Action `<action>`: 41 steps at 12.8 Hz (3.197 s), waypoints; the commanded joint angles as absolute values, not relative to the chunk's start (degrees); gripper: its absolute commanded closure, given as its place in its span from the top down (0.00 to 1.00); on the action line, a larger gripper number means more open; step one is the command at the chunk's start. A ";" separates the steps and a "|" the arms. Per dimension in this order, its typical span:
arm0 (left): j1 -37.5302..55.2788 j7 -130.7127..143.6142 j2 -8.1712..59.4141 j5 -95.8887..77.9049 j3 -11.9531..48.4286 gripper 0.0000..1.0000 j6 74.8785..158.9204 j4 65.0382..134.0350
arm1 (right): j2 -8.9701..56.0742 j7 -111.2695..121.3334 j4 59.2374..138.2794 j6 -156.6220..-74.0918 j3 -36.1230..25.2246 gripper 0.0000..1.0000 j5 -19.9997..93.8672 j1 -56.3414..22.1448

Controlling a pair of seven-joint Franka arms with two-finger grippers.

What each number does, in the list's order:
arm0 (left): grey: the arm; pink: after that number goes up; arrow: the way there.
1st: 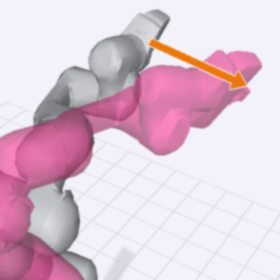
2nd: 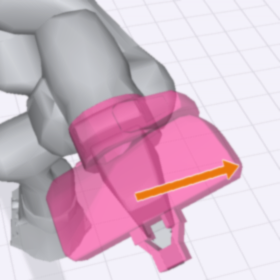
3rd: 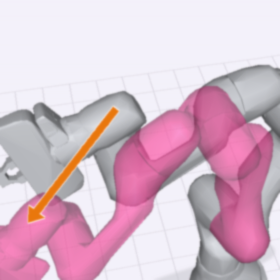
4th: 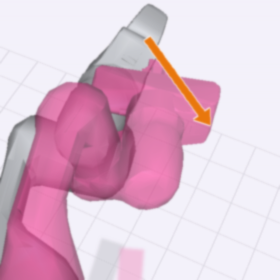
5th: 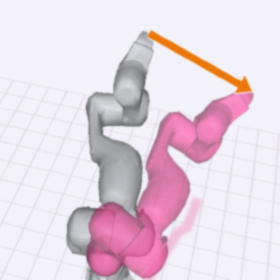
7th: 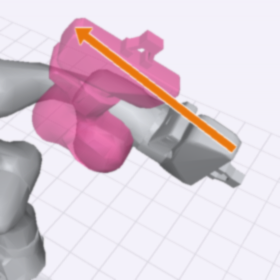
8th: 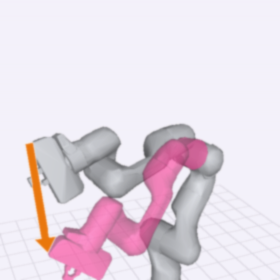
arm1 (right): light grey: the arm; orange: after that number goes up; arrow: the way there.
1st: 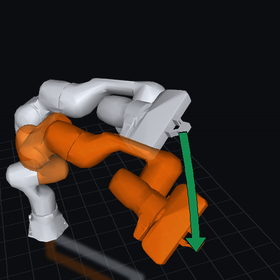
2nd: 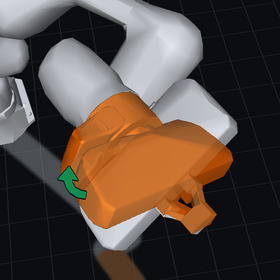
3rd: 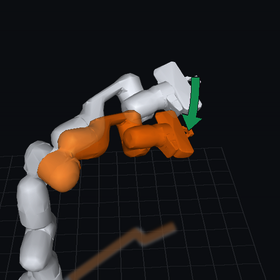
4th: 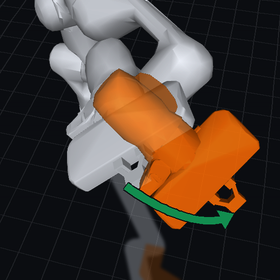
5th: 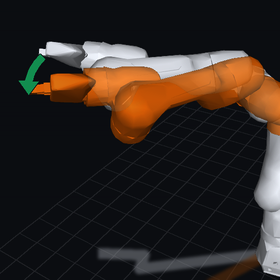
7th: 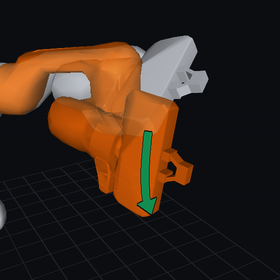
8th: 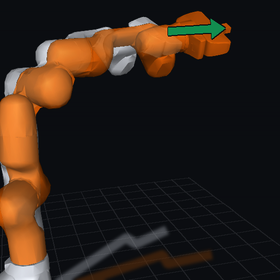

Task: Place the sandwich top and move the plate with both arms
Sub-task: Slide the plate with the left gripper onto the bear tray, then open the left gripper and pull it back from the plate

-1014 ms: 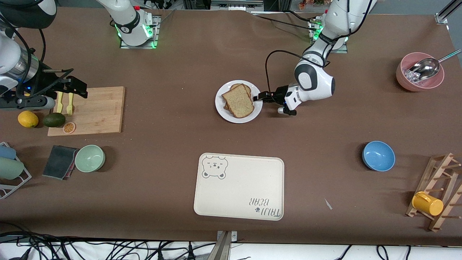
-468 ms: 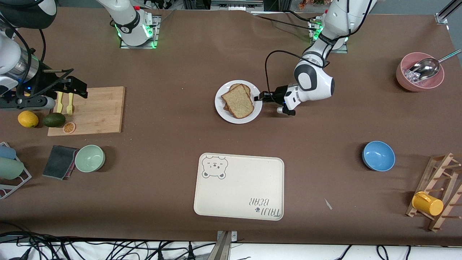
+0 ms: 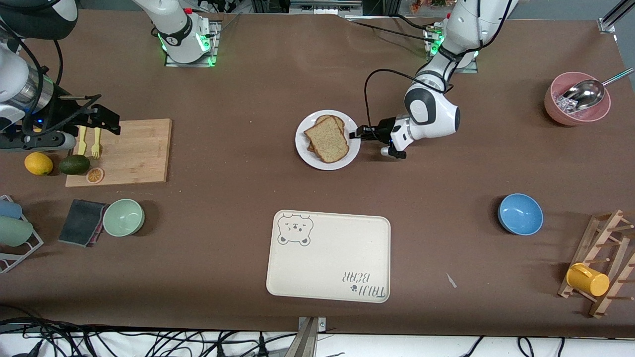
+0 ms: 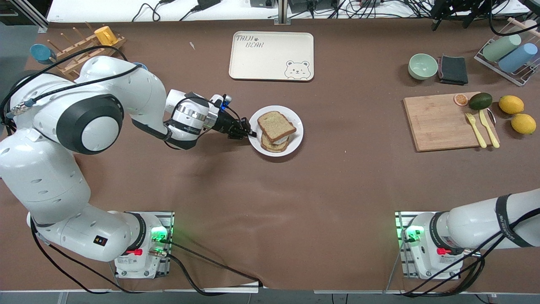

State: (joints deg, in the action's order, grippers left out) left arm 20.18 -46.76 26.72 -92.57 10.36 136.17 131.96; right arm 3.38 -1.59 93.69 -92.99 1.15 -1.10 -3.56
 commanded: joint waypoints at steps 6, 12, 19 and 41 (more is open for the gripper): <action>12.22 -43.68 20.13 -96.67 10.28 0.00 133.60 130.88 | 3.69 -1.41 92.72 -92.64 1.41 1.00 -1.76 -3.16; 14.14 -40.34 27.67 -103.89 9.50 0.00 134.38 116.57 | 3.69 -1.41 92.81 -92.64 1.41 1.00 -1.76 -3.16; 25.03 -38.42 45.94 -106.95 -3.06 0.00 137.28 92.76 | 3.69 -1.41 92.81 -92.55 1.41 1.00 -1.76 -3.16; 27.08 -38.41 43.44 -102.85 -7.82 1.00 137.20 95.08 | 3.69 -1.41 92.81 -92.46 1.41 1.00 -1.76 -3.16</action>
